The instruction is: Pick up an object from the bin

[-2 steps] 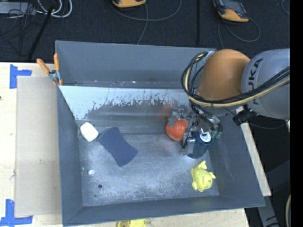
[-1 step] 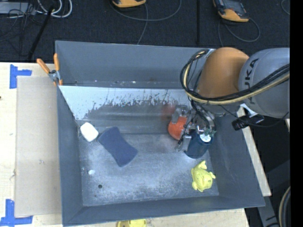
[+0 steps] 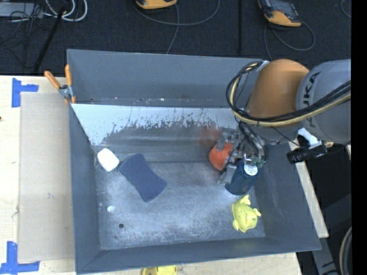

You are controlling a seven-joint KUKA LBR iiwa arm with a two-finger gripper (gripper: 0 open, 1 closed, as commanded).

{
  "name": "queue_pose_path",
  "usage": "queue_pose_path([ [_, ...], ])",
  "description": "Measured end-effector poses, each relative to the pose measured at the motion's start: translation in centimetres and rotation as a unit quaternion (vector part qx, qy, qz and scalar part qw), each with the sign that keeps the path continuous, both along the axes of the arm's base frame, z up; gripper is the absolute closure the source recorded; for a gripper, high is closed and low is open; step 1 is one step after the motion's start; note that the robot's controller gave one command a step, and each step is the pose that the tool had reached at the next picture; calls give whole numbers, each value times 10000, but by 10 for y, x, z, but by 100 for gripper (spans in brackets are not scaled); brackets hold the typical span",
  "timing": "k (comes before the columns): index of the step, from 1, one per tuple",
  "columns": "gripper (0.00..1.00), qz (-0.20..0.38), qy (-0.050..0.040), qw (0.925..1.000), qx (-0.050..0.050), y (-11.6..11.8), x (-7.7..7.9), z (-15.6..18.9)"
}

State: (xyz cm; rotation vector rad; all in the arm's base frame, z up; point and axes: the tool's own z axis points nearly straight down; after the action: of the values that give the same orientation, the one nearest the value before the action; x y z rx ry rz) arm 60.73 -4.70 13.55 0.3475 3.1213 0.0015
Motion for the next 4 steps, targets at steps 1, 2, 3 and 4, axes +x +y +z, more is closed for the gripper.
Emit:
queue_pose_path([
  [1, 0, 568, -30, 9984, -5, -13, 6, -16],
  [2, 100, -247, -5, 9997, -1, -20, -1, -51],
  [3, 100, -249, -5, 9997, -1, -20, -1, -51],
  [4, 100, -331, 13, 9995, 0, -14, -10, -32],
])
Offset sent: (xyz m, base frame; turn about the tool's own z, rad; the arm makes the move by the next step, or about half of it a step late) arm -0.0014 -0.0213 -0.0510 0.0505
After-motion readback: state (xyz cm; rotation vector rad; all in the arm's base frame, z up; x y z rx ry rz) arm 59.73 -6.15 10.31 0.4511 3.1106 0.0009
